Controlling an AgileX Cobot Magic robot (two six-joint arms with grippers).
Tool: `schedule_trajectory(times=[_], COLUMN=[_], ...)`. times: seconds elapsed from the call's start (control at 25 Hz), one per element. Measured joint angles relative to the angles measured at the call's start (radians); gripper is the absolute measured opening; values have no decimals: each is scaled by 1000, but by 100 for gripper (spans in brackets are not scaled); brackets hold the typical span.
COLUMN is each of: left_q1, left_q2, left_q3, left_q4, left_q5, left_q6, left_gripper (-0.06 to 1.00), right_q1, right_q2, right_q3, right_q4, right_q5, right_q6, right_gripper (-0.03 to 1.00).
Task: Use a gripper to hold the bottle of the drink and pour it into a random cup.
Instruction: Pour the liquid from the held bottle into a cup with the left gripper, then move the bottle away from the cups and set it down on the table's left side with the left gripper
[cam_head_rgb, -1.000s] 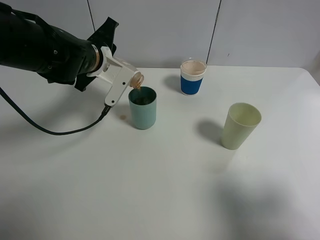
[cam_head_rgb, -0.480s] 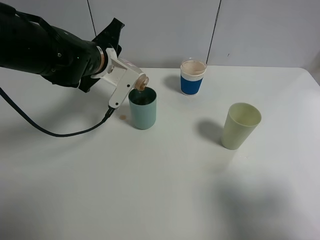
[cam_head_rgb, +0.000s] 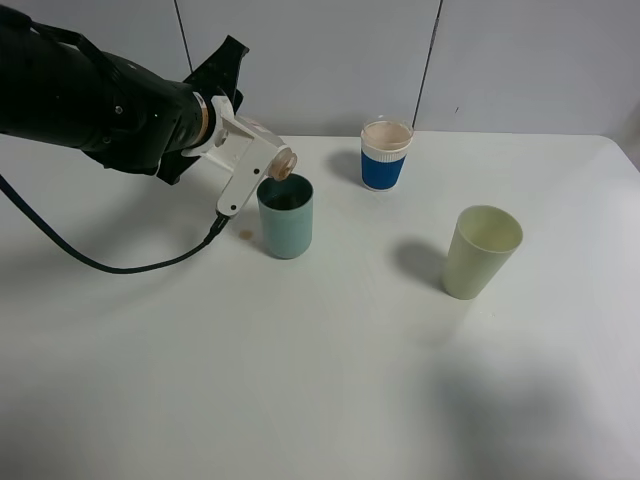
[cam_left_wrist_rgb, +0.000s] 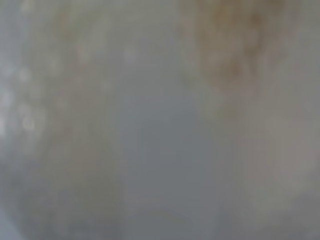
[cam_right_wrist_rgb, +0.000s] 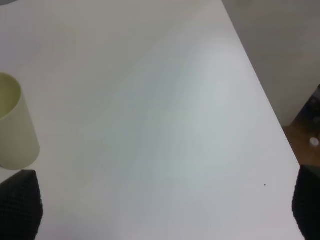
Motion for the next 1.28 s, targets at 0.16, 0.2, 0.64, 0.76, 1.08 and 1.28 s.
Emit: schedule_trajectory(times=[0.16, 0.2, 0.64, 0.76, 1.08, 1.28], left_q1=[0, 0, 0, 0, 4, 48], left_q2=[0, 0, 0, 0, 0, 0], left_q3=[0, 0, 0, 0, 0, 0], left_q4=[0, 0, 1, 1, -95, -292], left_q5=[0, 0, -13, -28, -68, -154], left_q6=[0, 0, -260, -367, -544, -540], left_gripper=[32, 32, 32, 32, 32, 32], right_q1=[0, 0, 0, 0, 0, 0], right_q2=[0, 0, 0, 0, 0, 0], right_q3=[0, 0, 0, 0, 0, 0], right_q4=[0, 0, 0, 0, 0, 0], right_q5=[0, 0, 0, 0, 0, 0], right_q6=[0, 0, 0, 0, 0, 0], right_gripper=[100, 100, 100, 100, 100, 100])
